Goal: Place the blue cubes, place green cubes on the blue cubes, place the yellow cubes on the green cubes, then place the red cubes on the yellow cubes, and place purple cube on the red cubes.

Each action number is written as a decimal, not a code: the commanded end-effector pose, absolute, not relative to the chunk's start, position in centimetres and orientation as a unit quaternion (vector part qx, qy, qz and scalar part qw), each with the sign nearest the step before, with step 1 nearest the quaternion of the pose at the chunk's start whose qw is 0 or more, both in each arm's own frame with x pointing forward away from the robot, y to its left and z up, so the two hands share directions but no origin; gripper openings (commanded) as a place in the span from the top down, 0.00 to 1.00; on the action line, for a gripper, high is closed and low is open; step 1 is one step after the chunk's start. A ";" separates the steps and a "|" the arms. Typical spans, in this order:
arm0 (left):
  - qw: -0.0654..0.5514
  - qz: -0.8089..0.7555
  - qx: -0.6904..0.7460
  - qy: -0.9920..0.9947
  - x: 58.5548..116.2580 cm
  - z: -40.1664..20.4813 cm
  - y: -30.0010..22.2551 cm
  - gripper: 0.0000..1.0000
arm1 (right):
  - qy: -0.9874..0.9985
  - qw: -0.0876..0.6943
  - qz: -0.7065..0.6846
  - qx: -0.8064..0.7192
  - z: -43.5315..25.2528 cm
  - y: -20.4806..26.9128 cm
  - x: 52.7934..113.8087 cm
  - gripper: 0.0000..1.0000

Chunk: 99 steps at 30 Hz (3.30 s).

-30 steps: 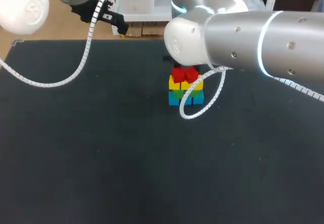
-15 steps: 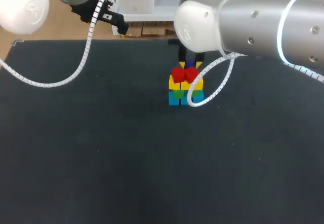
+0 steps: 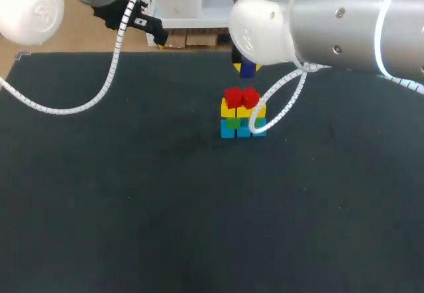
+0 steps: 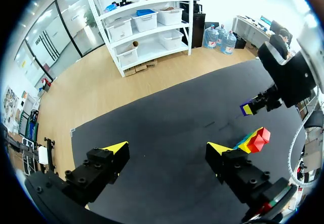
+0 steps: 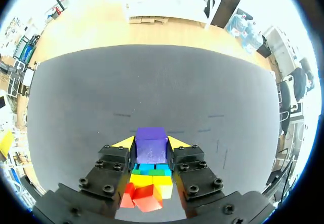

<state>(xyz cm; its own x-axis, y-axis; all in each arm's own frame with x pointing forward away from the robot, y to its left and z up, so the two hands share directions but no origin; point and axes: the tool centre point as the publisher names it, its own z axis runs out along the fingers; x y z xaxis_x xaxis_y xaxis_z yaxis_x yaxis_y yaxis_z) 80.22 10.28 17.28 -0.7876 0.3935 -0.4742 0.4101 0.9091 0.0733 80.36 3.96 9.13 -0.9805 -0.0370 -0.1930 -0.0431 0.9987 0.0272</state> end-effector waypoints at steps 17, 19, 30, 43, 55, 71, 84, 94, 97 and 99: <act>0.247 -0.017 0.213 0.945 80.1 17.3 10.3 0.00 | 0.993 0.106 0.042 -0.005 13.5 3.6 78.0 1.00; 0.247 -0.017 0.213 0.945 80.1 17.3 10.3 0.00 | 0.993 0.108 0.043 -0.005 13.9 3.2 77.5 1.00; 0.247 -0.017 0.213 0.945 80.1 17.3 10.3 0.00 | 0.994 0.100 0.049 -0.013 14.3 2.4 73.8 1.00; 0.247 -0.017 0.213 0.945 80.1 17.3 10.3 0.00 | 0.992 0.107 0.046 -0.054 16.1 3.4 69.6 1.00; 0.247 -0.017 0.213 0.945 80.1 17.3 10.3 0.00 | 0.992 0.092 0.050 -0.066 15.2 4.8 70.1 1.00; 0.247 -0.017 0.213 0.945 80.1 17.3 10.3 0.00 | 0.994 0.073 0.041 -0.075 13.6 5.5 71.9 1.00; 0.247 -0.017 0.213 0.945 80.1 17.3 10.3 0.00 | 0.996 0.056 0.026 -0.064 11.8 5.5 72.9 1.00; 0.247 -0.017 0.213 0.945 80.1 17.3 10.3 0.00 | 0.997 0.052 0.016 -0.054 11.5 5.3 72.9 0.93; 0.247 -0.017 0.213 0.945 80.1 17.3 10.3 0.00 | 0.997 0.052 0.015 -0.051 11.5 5.0 72.9 0.92; 0.247 -0.017 0.213 0.945 80.1 17.3 10.3 0.00 | 0.997 0.053 0.013 -0.047 11.5 4.8 72.9 0.91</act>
<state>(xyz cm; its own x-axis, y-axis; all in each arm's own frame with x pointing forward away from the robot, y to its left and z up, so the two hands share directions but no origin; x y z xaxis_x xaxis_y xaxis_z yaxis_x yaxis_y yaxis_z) 80.22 10.28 17.28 -0.7876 0.3935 -0.4742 0.4100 0.9091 0.0733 72.97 4.99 11.51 -0.9902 -0.0934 -0.1040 -0.0960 0.9952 0.0210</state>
